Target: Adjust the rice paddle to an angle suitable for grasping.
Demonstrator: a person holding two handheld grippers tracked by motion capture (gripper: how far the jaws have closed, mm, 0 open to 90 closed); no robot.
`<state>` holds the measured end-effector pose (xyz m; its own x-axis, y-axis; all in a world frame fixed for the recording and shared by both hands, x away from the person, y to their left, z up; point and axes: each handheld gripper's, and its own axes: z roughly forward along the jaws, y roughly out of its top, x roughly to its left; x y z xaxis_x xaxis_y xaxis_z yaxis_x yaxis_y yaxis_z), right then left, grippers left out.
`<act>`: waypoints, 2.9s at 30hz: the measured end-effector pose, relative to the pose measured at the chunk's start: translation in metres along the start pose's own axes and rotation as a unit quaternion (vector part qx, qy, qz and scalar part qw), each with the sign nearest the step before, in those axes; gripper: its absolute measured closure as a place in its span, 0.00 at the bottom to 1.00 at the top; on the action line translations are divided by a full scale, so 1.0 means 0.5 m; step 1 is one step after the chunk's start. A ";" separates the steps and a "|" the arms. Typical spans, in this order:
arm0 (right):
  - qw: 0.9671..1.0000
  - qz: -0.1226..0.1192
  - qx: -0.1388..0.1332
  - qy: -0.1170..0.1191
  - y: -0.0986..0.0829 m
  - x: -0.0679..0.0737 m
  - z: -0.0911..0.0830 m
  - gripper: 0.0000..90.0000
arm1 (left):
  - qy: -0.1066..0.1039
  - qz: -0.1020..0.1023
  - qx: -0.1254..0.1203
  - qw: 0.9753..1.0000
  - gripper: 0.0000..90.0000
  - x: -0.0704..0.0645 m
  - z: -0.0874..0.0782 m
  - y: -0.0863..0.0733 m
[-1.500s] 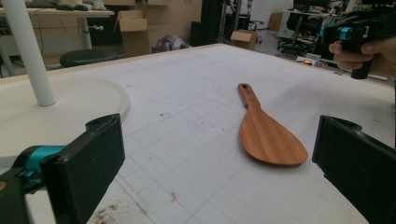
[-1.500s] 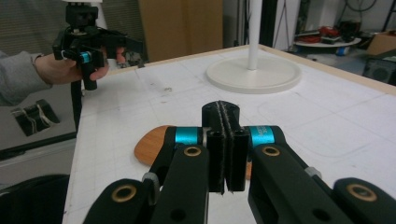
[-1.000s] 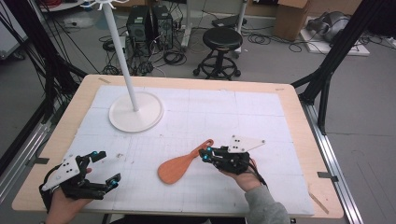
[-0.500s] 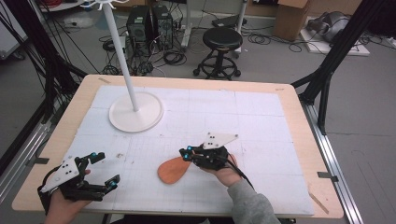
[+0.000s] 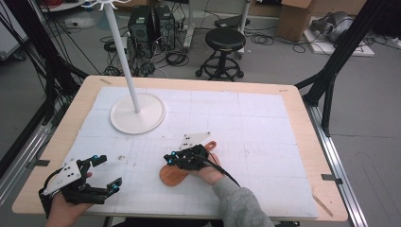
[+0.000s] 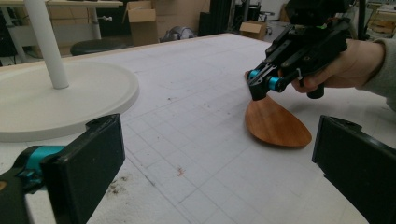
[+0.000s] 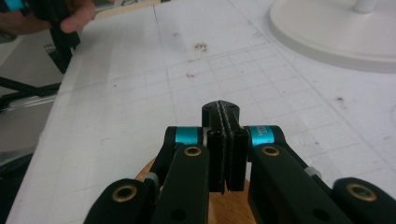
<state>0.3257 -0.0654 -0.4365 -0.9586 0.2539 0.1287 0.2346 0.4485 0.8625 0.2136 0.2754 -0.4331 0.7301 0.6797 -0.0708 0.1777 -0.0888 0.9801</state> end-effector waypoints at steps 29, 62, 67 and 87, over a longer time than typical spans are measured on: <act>0.995 0.030 0.098 -0.018 0.004 -0.016 0.055 0.99 | 0.000 -0.001 0.005 1.000 0.03 0.000 0.002 -0.002; 0.993 0.025 0.116 -0.016 -0.098 0.045 -0.123 0.99 | -0.037 0.013 0.012 0.999 0.03 0.001 0.066 0.012; 0.993 0.037 0.111 -0.024 -0.120 0.052 -0.156 0.99 | -0.043 0.014 0.009 0.999 0.03 0.002 0.080 0.017; 0.988 0.066 0.111 -0.084 -0.201 0.059 -0.306 0.99 | -0.054 0.020 0.006 0.998 0.03 0.000 0.101 0.023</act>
<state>0.2493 -0.2338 -0.4446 -0.8815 0.4531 0.1332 0.4029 0.5744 0.7126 0.2491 0.2376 -0.4313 0.8035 0.5929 -0.0527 0.1552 -0.1233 0.9802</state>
